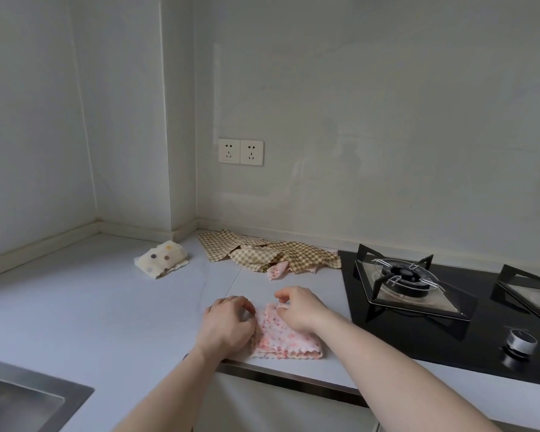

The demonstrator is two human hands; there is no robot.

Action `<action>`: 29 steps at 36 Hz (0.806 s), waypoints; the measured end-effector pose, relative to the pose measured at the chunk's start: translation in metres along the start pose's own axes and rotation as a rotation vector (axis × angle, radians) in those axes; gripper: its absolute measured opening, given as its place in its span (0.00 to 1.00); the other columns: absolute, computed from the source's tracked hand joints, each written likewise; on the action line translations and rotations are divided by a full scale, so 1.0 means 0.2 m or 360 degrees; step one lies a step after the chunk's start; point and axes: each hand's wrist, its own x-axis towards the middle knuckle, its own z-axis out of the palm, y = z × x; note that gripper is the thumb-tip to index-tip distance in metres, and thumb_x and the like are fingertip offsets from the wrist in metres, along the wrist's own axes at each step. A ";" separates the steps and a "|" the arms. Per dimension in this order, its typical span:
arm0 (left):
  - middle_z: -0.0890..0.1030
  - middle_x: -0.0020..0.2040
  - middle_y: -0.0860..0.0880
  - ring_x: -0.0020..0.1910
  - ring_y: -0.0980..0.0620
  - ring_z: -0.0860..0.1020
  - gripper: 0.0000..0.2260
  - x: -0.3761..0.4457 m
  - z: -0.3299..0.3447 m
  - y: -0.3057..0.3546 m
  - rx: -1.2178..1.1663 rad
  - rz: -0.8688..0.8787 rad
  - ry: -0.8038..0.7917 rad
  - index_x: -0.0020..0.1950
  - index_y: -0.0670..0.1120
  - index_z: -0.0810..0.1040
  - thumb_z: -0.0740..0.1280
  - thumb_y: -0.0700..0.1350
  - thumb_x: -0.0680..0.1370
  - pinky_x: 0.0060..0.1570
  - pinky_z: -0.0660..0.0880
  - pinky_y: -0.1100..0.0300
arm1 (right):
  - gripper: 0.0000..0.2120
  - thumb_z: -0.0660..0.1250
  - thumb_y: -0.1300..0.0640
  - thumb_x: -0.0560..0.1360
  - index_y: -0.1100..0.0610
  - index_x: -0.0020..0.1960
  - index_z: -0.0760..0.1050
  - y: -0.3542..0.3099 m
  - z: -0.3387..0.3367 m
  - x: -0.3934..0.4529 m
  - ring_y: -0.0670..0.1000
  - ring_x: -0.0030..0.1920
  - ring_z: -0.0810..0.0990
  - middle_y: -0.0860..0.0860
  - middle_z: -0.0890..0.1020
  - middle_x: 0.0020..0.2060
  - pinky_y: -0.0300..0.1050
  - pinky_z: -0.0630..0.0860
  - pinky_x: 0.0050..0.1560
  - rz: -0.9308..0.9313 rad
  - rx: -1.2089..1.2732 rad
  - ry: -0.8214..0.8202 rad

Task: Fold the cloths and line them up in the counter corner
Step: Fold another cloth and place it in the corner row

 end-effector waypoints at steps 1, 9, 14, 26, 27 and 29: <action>0.80 0.61 0.58 0.65 0.50 0.73 0.12 0.00 0.00 0.00 0.0006 0.0000 0.0006 0.55 0.58 0.80 0.62 0.52 0.73 0.66 0.67 0.53 | 0.22 0.65 0.57 0.81 0.51 0.74 0.71 0.00 0.00 0.01 0.51 0.69 0.73 0.50 0.75 0.71 0.43 0.69 0.70 -0.0005 0.0009 -0.0003; 0.81 0.61 0.58 0.64 0.50 0.73 0.13 0.01 -0.01 0.01 -0.0002 0.0012 0.0016 0.55 0.58 0.80 0.62 0.53 0.73 0.65 0.68 0.53 | 0.12 0.64 0.57 0.80 0.47 0.60 0.81 0.02 0.01 0.05 0.46 0.56 0.78 0.46 0.81 0.59 0.37 0.75 0.51 -0.0119 0.0260 0.0131; 0.81 0.59 0.57 0.63 0.50 0.73 0.13 0.01 -0.01 0.01 0.0005 -0.0001 0.0026 0.54 0.58 0.80 0.62 0.52 0.73 0.63 0.67 0.54 | 0.12 0.65 0.60 0.79 0.46 0.54 0.82 0.02 0.02 0.05 0.44 0.57 0.78 0.43 0.82 0.56 0.38 0.75 0.56 -0.0197 0.0557 0.0132; 0.80 0.61 0.57 0.65 0.49 0.73 0.12 0.00 0.00 0.00 -0.0033 -0.0026 -0.0004 0.56 0.57 0.80 0.60 0.51 0.76 0.66 0.66 0.52 | 0.17 0.67 0.59 0.79 0.45 0.65 0.76 0.03 0.09 0.01 0.38 0.41 0.75 0.39 0.79 0.56 0.34 0.73 0.47 -0.0259 0.0324 0.0230; 0.80 0.62 0.56 0.65 0.49 0.73 0.12 0.00 -0.01 0.00 -0.0049 -0.0029 0.0003 0.56 0.57 0.79 0.59 0.52 0.77 0.66 0.66 0.52 | 0.18 0.67 0.58 0.79 0.43 0.65 0.75 0.05 0.08 0.00 0.37 0.37 0.71 0.38 0.78 0.56 0.34 0.71 0.43 -0.0259 0.0354 0.0295; 0.80 0.62 0.55 0.65 0.50 0.73 0.13 -0.01 -0.02 0.01 -0.0071 -0.0043 0.0027 0.57 0.57 0.78 0.59 0.56 0.78 0.66 0.66 0.52 | 0.17 0.68 0.57 0.78 0.42 0.64 0.74 0.08 0.05 0.00 0.37 0.36 0.70 0.38 0.76 0.61 0.40 0.76 0.45 -0.0250 0.0387 0.0446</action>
